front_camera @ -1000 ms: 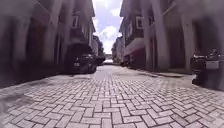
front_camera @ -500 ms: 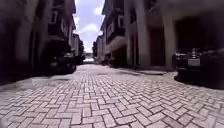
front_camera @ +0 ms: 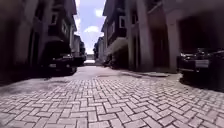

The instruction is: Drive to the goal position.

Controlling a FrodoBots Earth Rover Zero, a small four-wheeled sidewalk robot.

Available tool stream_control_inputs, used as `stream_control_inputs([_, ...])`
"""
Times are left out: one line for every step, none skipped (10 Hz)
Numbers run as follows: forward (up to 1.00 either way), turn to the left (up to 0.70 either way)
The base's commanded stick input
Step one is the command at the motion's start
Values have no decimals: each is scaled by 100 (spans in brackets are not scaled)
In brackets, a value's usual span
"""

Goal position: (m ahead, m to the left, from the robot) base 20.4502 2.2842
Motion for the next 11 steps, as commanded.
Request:
stream_control_inputs([50,0])
stream_control_inputs([50,0])
stream_control_inputs([50,0])
stream_control_inputs([50,0])
stream_control_inputs([50,0])
stream_control_inputs([50,0])
stream_control_inputs([50,0])
stream_control_inputs([50,0])
stream_control_inputs([50,0])
stream_control_inputs([50,0])
stream_control_inputs([50,0])
